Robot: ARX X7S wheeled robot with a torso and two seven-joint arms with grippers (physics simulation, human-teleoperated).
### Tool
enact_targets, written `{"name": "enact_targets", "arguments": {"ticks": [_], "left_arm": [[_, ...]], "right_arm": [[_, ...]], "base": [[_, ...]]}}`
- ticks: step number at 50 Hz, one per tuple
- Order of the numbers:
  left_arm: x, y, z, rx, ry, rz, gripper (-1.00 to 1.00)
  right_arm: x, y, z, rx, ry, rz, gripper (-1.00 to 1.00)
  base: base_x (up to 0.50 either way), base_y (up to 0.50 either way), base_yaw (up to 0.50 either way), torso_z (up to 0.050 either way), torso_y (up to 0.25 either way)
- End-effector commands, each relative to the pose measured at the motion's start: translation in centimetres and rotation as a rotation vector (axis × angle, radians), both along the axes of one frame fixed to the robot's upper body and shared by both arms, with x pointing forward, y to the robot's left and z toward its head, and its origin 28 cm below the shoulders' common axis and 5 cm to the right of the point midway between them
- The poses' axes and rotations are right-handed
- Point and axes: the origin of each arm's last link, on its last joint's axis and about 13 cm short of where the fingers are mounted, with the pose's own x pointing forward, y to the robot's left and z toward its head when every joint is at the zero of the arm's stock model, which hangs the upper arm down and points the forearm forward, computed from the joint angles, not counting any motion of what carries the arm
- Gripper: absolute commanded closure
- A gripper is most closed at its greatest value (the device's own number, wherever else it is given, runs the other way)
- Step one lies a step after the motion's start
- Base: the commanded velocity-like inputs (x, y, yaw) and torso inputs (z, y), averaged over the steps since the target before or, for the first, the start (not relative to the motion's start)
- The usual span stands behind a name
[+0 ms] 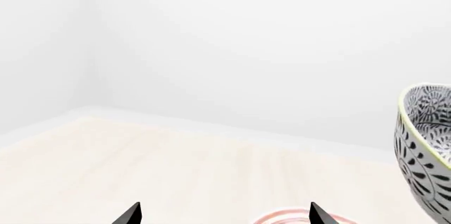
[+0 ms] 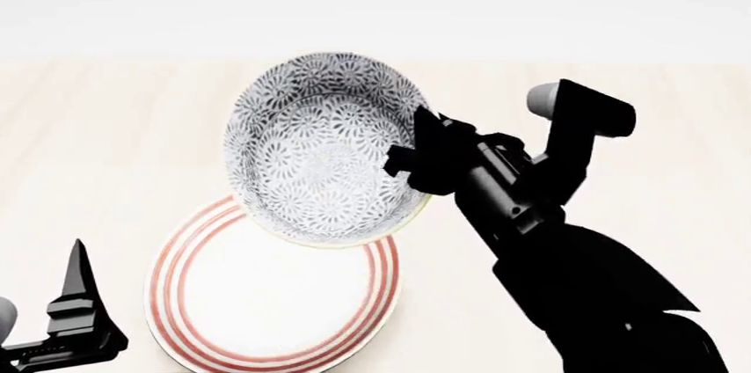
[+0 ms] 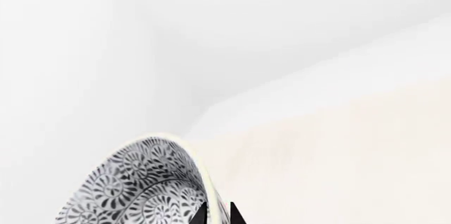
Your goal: Put the bowl on the plate.
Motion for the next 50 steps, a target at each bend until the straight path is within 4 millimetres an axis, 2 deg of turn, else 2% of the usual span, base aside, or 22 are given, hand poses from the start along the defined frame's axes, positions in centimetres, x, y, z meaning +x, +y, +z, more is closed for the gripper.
{"name": "enact_targets", "arguments": {"ticks": [1,7,20,33,40,50], "left_arm": [[-0.1,-0.1,-0.3,0.007,-0.014,0.043,-1.00],[0.0,-0.1,-0.3,0.006,-0.013,0.042,-1.00],[0.0,-0.1,-0.2,0.003,-0.015,0.043,-1.00],[-0.1,0.0,0.0,-0.010,-0.021,0.048,-1.00],[-0.1,0.0,0.0,-0.011,-0.019,0.049,-1.00],[-0.2,0.0,-0.1,-0.007,-0.017,0.048,-1.00]], "right_arm": [[1.3,0.6,-0.6,0.198,0.041,0.105,1.00],[2.5,0.8,-1.3,0.227,0.143,0.105,1.00],[3.8,1.3,-2.0,0.184,0.212,0.100,1.00],[3.3,2.6,-3.7,0.067,0.271,0.115,1.00],[2.9,3.2,-4.6,0.069,0.291,0.161,1.00],[2.7,4.1,-5.1,0.105,0.271,0.216,1.00]], "base": [[0.00,0.00,0.00,0.000,0.000],[0.00,0.00,0.00,0.000,0.000],[0.00,0.00,0.00,0.000,0.000],[0.00,0.00,0.00,0.000,0.001],[0.00,0.00,0.00,0.000,0.000],[0.00,0.00,0.00,0.000,0.001]]}}
